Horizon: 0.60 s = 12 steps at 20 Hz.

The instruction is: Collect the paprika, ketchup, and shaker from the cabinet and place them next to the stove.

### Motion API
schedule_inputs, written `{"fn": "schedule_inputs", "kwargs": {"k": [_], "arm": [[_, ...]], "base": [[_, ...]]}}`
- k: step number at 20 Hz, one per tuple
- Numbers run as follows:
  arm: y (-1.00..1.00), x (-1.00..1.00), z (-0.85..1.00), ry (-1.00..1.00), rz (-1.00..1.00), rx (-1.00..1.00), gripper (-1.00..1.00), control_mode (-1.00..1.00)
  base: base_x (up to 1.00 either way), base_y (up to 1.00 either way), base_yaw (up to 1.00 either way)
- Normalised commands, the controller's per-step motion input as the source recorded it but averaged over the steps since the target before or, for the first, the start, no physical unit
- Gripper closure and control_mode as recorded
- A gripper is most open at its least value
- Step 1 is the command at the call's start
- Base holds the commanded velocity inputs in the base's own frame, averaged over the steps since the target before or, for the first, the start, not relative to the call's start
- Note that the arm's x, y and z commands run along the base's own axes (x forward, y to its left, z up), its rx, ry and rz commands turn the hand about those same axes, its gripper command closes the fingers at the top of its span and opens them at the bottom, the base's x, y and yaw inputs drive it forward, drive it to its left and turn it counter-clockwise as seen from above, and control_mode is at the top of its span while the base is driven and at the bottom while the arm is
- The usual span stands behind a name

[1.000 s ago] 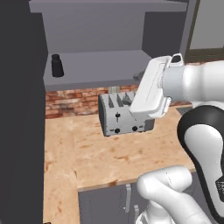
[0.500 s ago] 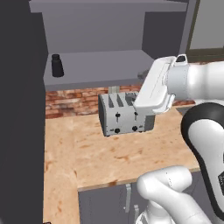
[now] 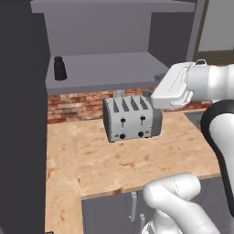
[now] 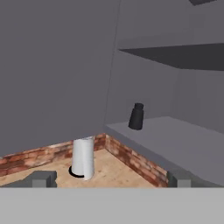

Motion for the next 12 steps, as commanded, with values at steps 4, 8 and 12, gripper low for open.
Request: {"fn": "schedule_inputs", "kwargs": {"k": [4,8,12], "arm": [[0.0,0.14,0.0,0.02,0.0,-0.01,-1.0,-1.0],[0.0,0.3,0.09,0.04,0.0,-0.04,-1.0,-1.0],[0.0,0.42,0.08,0.03,0.0,-0.01,-1.0,-1.0]], "base": [[0.0,0.0,0.0],[0.0,0.0,0.0],[0.0,0.0,0.0]]}}
